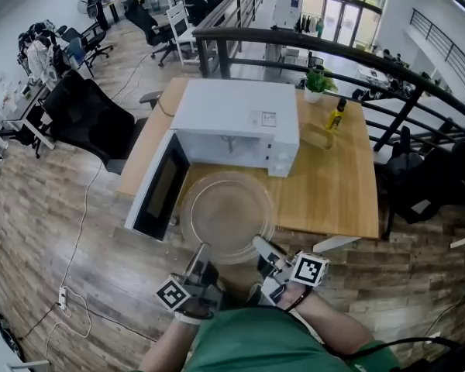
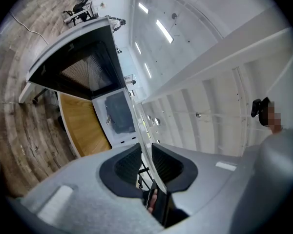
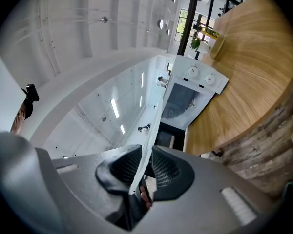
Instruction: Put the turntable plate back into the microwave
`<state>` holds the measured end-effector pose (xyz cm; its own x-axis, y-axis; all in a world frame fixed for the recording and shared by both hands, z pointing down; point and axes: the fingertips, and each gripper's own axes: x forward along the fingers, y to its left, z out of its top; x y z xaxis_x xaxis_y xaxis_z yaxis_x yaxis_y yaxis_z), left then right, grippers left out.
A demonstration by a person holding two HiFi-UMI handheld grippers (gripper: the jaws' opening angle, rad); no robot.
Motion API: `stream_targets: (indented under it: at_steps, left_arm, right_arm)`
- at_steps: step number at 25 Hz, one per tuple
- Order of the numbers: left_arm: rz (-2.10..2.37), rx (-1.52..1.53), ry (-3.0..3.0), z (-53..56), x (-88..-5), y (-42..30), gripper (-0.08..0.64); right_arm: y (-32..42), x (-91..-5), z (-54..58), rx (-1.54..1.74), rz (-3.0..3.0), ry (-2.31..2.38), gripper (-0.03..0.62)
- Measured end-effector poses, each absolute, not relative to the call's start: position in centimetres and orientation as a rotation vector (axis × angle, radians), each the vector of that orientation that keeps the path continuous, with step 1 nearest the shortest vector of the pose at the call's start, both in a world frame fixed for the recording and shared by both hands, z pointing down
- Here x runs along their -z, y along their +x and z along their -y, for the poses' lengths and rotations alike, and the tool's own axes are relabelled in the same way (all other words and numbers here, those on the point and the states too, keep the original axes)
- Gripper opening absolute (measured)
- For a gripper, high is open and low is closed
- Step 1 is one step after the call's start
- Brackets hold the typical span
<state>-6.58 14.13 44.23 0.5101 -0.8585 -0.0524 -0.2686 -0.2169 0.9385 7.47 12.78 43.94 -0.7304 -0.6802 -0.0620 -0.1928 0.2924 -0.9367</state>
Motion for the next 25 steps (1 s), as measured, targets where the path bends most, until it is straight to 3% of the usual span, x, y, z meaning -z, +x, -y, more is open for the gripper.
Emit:
stream_targets:
  at_steps: [25]
  left_arm:
    - [0.869, 0.583, 1.779, 2.0, -50.1, -9.0, 0.08]
  right_arm:
    - [5.4, -49.4, 1.8, 1.442, -2.025, -0.906, 0.067]
